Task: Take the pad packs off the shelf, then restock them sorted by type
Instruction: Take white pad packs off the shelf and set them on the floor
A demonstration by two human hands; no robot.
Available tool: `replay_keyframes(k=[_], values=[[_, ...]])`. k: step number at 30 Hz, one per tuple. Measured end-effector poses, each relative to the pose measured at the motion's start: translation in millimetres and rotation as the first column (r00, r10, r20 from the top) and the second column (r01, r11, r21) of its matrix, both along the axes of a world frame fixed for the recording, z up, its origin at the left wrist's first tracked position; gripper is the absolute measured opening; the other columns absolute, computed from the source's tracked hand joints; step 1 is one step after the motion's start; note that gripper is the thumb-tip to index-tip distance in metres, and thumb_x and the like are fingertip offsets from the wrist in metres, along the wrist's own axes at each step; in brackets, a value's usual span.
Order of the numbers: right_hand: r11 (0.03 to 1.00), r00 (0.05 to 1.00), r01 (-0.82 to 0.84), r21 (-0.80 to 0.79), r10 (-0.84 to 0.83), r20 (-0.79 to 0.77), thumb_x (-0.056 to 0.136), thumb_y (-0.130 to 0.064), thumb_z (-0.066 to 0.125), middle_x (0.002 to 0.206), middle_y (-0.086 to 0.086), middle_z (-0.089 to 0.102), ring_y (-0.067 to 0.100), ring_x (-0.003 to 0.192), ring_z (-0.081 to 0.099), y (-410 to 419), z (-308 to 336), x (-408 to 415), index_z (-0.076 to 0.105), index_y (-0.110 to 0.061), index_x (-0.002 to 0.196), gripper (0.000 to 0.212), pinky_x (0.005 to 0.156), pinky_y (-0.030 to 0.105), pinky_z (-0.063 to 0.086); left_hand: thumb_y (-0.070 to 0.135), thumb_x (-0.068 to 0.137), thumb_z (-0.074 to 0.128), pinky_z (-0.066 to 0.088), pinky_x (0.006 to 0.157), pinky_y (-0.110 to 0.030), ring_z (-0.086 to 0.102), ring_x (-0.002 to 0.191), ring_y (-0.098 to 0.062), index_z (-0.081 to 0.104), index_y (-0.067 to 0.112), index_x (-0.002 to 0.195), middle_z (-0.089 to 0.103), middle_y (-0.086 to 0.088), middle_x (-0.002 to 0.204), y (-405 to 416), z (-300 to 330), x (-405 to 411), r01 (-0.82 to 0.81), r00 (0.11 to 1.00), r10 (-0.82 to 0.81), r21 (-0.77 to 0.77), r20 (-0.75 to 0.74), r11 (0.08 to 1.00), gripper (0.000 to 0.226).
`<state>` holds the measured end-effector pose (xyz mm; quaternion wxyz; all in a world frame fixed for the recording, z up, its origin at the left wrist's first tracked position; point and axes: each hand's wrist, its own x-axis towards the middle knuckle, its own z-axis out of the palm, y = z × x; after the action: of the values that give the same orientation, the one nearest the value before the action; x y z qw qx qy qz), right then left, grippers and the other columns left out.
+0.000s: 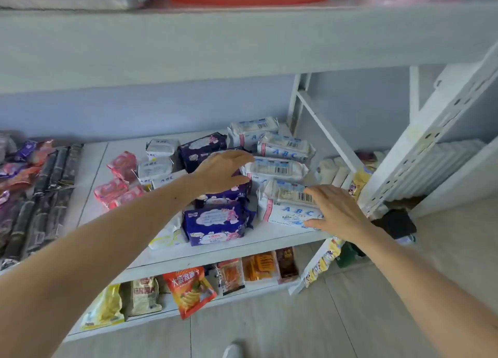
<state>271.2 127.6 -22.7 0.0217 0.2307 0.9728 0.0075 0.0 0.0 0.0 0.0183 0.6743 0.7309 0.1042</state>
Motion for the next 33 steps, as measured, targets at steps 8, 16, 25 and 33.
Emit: replay_keyframes(k=[8,16,25,33], values=[[0.997,0.988,0.068,0.035,-0.072,0.136,0.073,-0.064,0.065,0.138,0.003,0.042,0.024,0.120,0.049,33,-25,-21,0.027,-0.022,0.140,0.088,0.098,0.035,0.038,0.047,0.094,0.046,0.025,0.114,-0.043,0.021,0.143,-0.021,0.017,0.027,0.150,0.018,0.002,0.157,66,-26,-31,0.011,0.965,-0.089,-0.303,-0.245,0.953,0.066],[1.000,0.985,0.025,-0.016,-0.022,0.174,0.064,-0.065,0.071,0.117,0.003,0.051,0.022,0.100,0.053,44,-25,-22,0.030,-0.021,0.134,0.092,0.086,0.035,0.045,0.059,0.089,0.047,0.029,0.110,-0.051,0.022,0.139,-0.029,0.004,0.041,0.149,0.019,-0.004,0.155,97,-44,-35,0.087,0.980,-0.158,-0.458,-0.120,0.885,0.076],[0.990,0.993,0.026,-0.137,-0.010,0.114,0.070,-0.056,0.071,0.123,0.000,0.043,0.017,0.101,0.046,41,-13,-11,0.028,-0.026,0.136,0.084,0.074,0.036,0.052,0.054,0.086,0.057,0.036,0.102,-0.047,0.030,0.125,-0.025,0.005,0.044,0.147,0.035,-0.004,0.140,109,-43,-30,0.070,0.991,-0.114,-0.473,-0.065,0.878,0.081],[0.984,0.997,0.067,-0.164,-0.060,0.047,0.071,-0.054,0.072,0.123,0.000,0.043,0.018,0.103,0.045,30,4,3,0.028,-0.026,0.135,0.082,0.081,0.035,0.049,0.055,0.091,0.046,0.029,0.109,-0.050,0.023,0.133,-0.029,0.009,0.041,0.149,0.027,-0.006,0.146,113,-24,-22,0.109,0.987,-0.145,-0.387,-0.064,0.916,0.071]])
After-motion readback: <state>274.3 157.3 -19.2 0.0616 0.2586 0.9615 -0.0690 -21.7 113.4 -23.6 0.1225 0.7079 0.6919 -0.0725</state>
